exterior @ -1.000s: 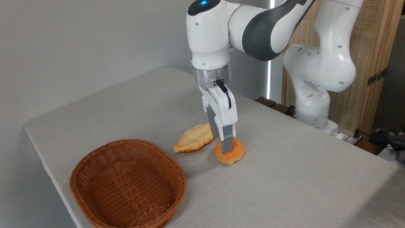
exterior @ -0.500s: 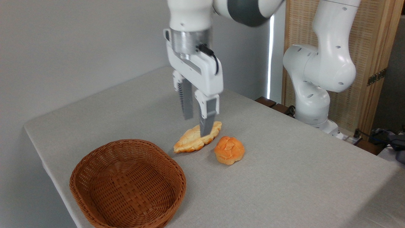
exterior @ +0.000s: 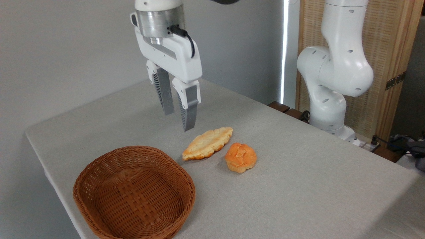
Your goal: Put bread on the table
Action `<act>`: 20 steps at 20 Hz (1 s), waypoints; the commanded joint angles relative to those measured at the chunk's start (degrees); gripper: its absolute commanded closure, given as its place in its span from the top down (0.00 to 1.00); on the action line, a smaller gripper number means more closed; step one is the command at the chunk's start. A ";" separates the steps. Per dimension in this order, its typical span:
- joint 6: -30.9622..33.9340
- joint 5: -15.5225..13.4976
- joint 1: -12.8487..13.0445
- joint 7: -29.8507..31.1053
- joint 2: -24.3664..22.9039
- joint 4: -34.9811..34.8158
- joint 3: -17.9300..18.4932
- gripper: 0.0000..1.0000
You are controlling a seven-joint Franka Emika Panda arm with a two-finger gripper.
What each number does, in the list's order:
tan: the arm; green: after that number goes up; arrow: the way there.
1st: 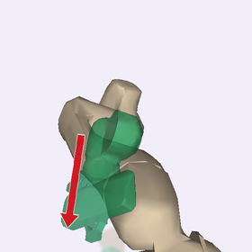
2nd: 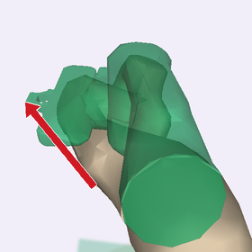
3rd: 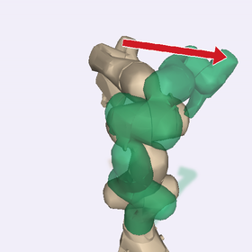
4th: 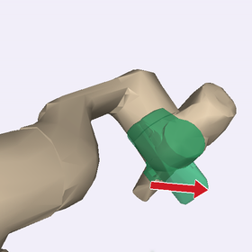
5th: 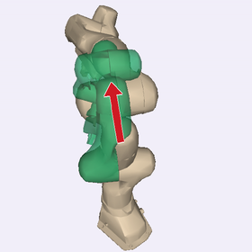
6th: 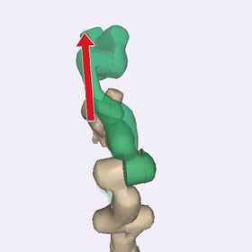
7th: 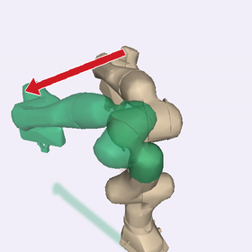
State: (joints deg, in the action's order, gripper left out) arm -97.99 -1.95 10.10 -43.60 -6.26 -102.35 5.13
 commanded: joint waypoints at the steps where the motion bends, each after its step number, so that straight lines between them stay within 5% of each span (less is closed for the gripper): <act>1: 4.65 -0.86 -0.87 3.51 4.14 7.15 -1.08 1.00; 6: 4.65 -0.69 -4.56 5.36 5.91 8.39 -6.79 1.00; 20: 5.00 -1.92 -4.74 5.45 5.47 10.14 -6.80 1.00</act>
State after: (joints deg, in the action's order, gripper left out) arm -95.14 -2.81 6.03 -39.09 -0.71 -94.82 -1.33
